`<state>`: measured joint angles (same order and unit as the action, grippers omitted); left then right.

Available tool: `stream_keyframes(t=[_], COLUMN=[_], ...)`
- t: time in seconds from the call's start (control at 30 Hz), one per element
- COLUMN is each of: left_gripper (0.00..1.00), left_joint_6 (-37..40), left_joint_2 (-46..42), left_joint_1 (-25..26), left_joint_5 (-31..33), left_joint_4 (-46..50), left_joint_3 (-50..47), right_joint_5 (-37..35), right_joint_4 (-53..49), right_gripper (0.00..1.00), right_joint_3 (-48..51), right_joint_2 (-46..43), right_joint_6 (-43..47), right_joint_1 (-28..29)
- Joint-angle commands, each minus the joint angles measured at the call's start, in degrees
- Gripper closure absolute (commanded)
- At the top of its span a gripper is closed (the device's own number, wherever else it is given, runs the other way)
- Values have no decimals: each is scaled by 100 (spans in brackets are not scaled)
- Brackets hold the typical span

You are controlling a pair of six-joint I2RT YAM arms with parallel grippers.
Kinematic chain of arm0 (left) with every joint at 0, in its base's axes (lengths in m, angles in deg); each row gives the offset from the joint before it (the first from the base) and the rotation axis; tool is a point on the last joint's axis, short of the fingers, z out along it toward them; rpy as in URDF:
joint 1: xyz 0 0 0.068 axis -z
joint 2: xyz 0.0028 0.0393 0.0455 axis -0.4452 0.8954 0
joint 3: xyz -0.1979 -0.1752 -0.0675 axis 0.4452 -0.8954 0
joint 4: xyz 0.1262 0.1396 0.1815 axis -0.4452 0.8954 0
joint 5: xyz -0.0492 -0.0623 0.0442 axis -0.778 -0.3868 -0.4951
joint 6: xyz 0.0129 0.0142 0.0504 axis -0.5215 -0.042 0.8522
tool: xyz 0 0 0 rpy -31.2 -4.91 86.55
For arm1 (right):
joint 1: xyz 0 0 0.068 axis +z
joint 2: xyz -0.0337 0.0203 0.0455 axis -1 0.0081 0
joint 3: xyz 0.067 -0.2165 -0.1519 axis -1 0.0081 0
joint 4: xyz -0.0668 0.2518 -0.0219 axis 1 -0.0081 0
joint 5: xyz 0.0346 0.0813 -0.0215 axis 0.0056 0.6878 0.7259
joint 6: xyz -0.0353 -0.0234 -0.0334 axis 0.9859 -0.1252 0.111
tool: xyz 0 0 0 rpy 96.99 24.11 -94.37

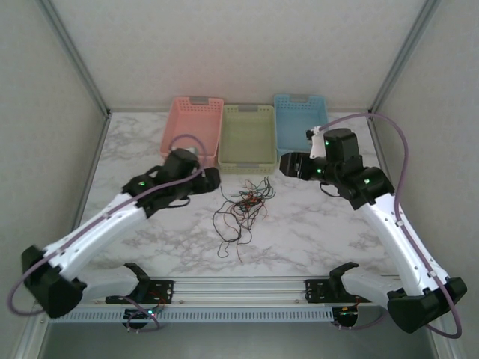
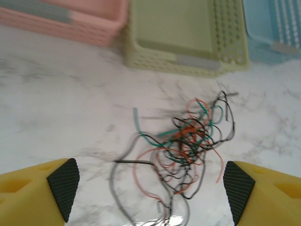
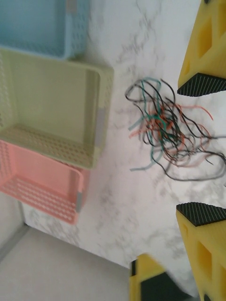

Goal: Untangle the cables
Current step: Pick up the cables at the center of the table.

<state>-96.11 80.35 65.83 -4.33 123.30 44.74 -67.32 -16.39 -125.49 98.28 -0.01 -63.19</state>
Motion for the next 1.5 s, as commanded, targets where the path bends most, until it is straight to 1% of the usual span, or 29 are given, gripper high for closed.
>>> stream_keyframes(t=[0.0,0.17,0.27,0.3,0.33,0.4,0.47,0.53,0.63,0.73,0.83,0.97,1.17,1.33,1.47], left_gripper=[15,10,9,9,9,8,7,7,7,7,6,5,2,1,1], left_joint_6=[310,735,988,1055,1111,1216,1371,1532,1656,1749,1814,1800,1831,1831,1831], left_joint_2=[-606,-1261,-1476,-1532,-1597,-1720,-1827,-1909,-1970,-2128,-2387,-2637,-3001,-3134,-3135], left_joint_1=[-365,-459,-459,-459,-459,-459,-459,-459,-455,-459,-459,-459,-464,-457,-459], left_joint_5=[202,465,847,960,1033,1020,806,569,576,745,1044,1182,1271,1340,1332], left_joint_4=[1013,1823,2159,2209,2251,2241,2167,2073,2112,2119,1982,1859,1799,1792,1791], left_joint_3=[49,764,928,905,873,787,706,611,498,265,-115,-365,-517,-548,-557], right_joint_5=[782,345,194,184,78,-389,-598,-705,-828,-985,-1144,-824,-746,-572,-579], right_joint_4=[-66,172,395,461,470,236,55,24,-123,-393,-678,-861,-1158,-1378,-1452], right_gripper=[39,42,44,45,46,47,49,51,51,52,53,51,53,55,55], right_joint_3=[324,557,661,666,603,293,-43,-174,-400,-723,-985,-1132,-1367,-1581,-1589], right_joint_2=[424,1468,2192,2362,2619,3025,3391,3651,3953,4248,4529,4703,5047,5262,5336], right_joint_6=[20,-198,-603,-656,-649,-366,138,489,1013,1485,1930,2428,2795,2921,2993], right_joint_1=[435,1936,2605,2752,3016,3455,3778,3870,3860,3862,3864,3865,3866,3865,3866])
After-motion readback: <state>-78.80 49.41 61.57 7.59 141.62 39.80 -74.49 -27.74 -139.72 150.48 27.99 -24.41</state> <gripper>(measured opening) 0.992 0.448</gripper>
